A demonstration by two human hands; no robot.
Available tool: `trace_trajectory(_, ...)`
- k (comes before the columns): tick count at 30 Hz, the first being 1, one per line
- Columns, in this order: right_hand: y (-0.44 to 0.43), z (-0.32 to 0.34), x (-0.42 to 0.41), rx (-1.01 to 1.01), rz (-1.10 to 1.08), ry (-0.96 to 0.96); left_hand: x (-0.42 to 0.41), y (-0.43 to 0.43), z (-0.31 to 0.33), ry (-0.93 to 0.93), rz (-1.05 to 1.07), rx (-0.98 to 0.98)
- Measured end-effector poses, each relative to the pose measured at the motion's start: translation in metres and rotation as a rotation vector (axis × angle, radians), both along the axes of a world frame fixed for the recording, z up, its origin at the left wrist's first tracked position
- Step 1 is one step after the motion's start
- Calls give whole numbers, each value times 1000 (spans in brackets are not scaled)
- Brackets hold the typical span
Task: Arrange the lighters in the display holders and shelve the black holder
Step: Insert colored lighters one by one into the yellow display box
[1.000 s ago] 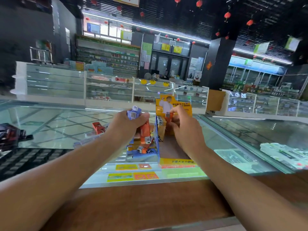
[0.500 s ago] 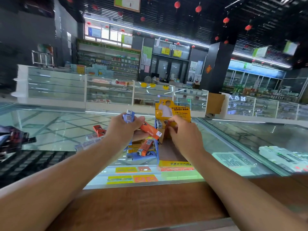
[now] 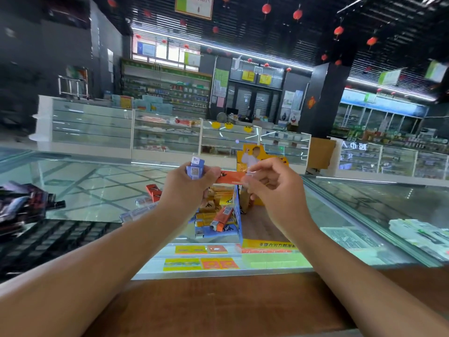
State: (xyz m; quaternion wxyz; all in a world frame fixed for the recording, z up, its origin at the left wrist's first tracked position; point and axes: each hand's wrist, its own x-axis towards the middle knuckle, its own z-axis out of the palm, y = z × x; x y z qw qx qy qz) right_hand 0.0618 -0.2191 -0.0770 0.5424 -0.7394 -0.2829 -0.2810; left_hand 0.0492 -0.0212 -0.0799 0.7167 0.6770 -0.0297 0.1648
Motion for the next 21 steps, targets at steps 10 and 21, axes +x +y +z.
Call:
trace_trajectory(10,-43,0,32,-188,-427,-234,-4,-8,-3,81,-133,-10)
trace_trajectory(21,-31,-10,33,-426,-338,-97,0,-4,-2,89,-94,108)
